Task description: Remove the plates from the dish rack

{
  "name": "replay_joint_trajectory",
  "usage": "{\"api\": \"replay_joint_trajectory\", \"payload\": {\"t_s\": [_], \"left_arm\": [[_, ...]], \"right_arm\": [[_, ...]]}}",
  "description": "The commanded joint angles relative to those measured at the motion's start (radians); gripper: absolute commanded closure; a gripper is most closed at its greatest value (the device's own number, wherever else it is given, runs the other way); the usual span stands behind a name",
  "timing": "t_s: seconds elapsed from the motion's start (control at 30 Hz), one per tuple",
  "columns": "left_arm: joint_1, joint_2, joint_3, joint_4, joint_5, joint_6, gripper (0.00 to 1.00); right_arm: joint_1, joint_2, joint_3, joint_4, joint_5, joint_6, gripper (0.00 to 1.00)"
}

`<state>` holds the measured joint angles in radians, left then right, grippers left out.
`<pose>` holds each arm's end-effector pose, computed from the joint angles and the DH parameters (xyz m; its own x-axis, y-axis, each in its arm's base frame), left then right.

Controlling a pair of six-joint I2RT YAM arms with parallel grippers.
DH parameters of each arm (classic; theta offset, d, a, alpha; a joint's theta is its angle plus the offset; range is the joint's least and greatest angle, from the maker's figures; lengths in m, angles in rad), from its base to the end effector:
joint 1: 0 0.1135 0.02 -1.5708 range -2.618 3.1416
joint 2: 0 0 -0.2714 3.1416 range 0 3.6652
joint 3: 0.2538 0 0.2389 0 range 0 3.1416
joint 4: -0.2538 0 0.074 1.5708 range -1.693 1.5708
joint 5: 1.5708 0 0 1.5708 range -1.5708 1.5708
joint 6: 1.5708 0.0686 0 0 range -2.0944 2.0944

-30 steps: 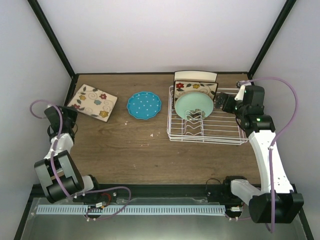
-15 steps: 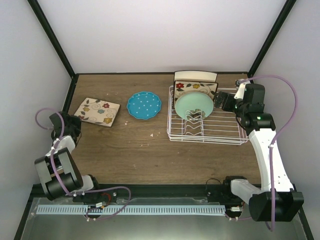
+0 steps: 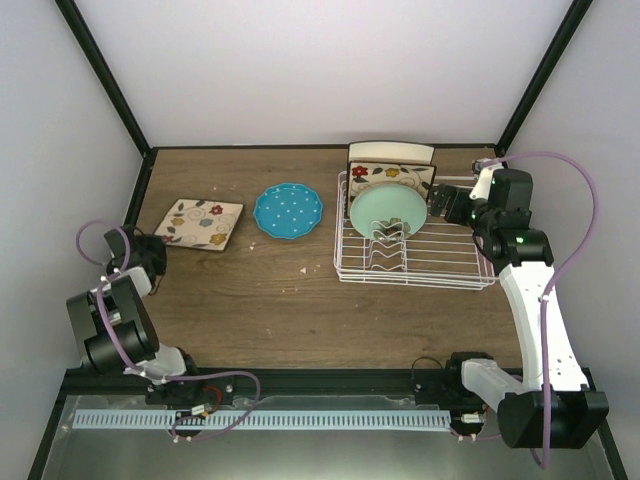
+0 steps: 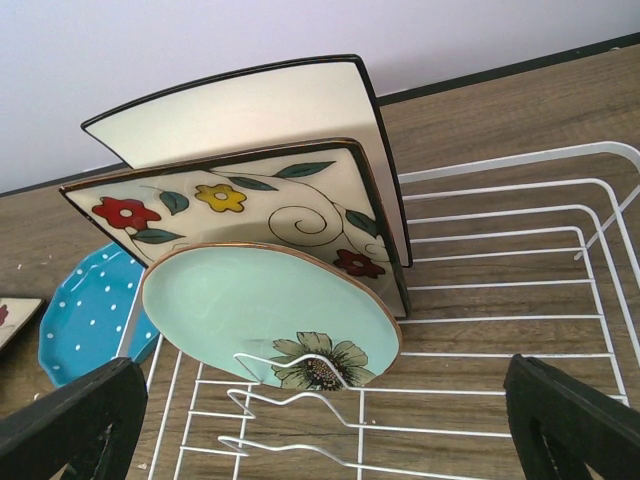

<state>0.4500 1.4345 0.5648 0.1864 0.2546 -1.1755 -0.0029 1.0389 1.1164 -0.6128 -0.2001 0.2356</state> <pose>0.2659 0.1093 0.1557 0.0072 -0.9884 -0.1519 -0.6190 0.1149 -0.7769 0.2298 0.0130 0.3531 -0.5352 0.2303 -0.8127 -0.0444 0.9531 0.2994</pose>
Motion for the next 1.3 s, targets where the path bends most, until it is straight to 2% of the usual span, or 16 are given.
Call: {"api": "replay_joint_trajectory", "payload": {"t_s": [0.0, 0.23, 0.37, 0.4, 0.5, 0.6, 0.67, 0.73, 0.77, 0.97, 1.07, 1.13, 1.2, 1.27], "left_arm": [[-0.010, 0.081, 0.032, 0.077, -0.001, -0.016, 0.96], [-0.025, 0.156, 0.053, 0.119, -0.002, -0.047, 0.89], [-0.042, 0.167, 0.059, 0.091, 0.007, -0.053, 0.76], [-0.050, 0.163, 0.055, 0.063, 0.008, -0.059, 0.68], [-0.057, 0.158, 0.046, 0.039, 0.007, -0.061, 0.58], [-0.057, 0.156, 0.043, 0.019, 0.011, -0.061, 0.41], [-0.056, 0.153, 0.047, 0.002, 0.021, -0.059, 0.27], [-0.055, 0.141, 0.058, -0.044, 0.024, -0.048, 0.06], [-0.052, 0.129, 0.069, -0.082, 0.020, -0.031, 0.00], [-0.032, 0.007, 0.178, -0.399, -0.077, 0.040, 0.00], [-0.036, -0.052, 0.269, -0.434, -0.109, 0.103, 0.00], [-0.065, -0.058, 0.370, -0.399, -0.132, 0.227, 0.00], [-0.139, -0.012, 0.513, -0.355, -0.129, 0.426, 0.01], [-0.243, 0.046, 0.616, -0.244, 0.000, 0.610, 0.01]], "right_arm": [[0.008, -0.002, 0.004, -0.009, -0.011, -0.012, 0.00], [0.007, -0.013, 0.000, -0.020, 0.001, -0.008, 0.00], [0.008, -0.023, 0.000, -0.023, 0.013, 0.002, 0.00], [0.007, -0.029, -0.005, -0.022, 0.014, 0.009, 0.00], [0.007, -0.035, -0.012, -0.020, 0.018, 0.019, 0.00], [0.007, -0.040, -0.018, -0.014, 0.018, 0.030, 0.00], [0.007, -0.038, -0.020, -0.012, 0.017, 0.035, 0.00], [0.007, -0.034, -0.021, -0.008, 0.016, 0.042, 0.00], [0.007, -0.032, -0.020, -0.007, 0.013, 0.045, 0.00], [0.008, -0.039, -0.022, -0.013, 0.020, 0.055, 0.00], [0.007, -0.050, -0.028, -0.016, 0.026, 0.053, 0.00], [0.007, -0.056, -0.031, -0.018, 0.039, 0.053, 0.00], [0.007, -0.060, -0.036, -0.015, 0.041, 0.052, 0.00], [0.007, -0.060, -0.043, -0.008, 0.036, 0.055, 0.00]]}}
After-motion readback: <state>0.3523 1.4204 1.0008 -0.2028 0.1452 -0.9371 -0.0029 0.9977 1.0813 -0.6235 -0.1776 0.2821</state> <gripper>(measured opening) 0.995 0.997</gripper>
